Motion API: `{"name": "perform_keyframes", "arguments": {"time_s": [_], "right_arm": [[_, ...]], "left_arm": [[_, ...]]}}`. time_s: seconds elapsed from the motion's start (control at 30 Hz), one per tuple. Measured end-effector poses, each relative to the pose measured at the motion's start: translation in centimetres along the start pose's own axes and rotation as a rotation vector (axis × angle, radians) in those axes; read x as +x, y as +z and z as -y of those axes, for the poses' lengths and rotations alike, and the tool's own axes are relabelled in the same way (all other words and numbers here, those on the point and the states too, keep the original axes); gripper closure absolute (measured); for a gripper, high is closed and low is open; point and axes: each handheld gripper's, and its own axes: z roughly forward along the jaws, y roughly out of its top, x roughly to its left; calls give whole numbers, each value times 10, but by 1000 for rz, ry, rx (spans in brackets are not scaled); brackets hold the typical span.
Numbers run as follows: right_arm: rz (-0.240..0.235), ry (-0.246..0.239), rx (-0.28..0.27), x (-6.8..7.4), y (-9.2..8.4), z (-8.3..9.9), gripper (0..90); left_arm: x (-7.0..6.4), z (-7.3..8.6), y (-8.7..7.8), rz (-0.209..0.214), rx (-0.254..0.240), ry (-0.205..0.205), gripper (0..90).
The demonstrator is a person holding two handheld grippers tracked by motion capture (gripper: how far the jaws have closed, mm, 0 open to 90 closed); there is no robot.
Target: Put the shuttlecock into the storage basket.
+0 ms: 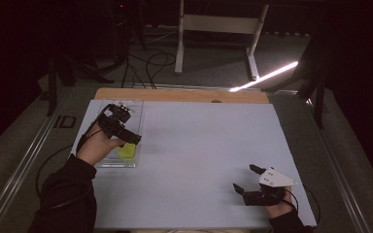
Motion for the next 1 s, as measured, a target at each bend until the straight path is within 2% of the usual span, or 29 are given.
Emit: {"name": "perform_keyframes", "arguments": {"time_s": [0.1, 0.3, 0.37, 0.4, 0.63, 0.8, 0.83, 1.0], "right_arm": [[-1, 0, 1, 0, 0, 0, 98], [-3, 0, 2, 0, 1, 0, 99], [-4, -1, 2, 0, 1, 0, 98], [-6, -1, 4, 0, 1, 0, 99], [-5, -4, 4, 0, 1, 0, 99], [-3, -3, 3, 0, 0, 0, 98], [-3, -3, 3, 0, 0, 0, 98], [-4, -2, 4, 0, 0, 1, 99]], "left_arm": [[0, -1, -2, 22, -11, 1, 0], [-3, -4, -7, 64, -36, 33, 0], [-3, -5, -7, 68, -42, 30, 0], [-5, -6, -8, 89, -53, 30, 0], [-10, -9, -12, 132, -80, 48, 0], [-19, -13, -14, 204, -119, 88, 0], [-19, -13, -14, 204, -119, 88, 0], [-29, -19, -15, 265, -147, 123, 0]]}}
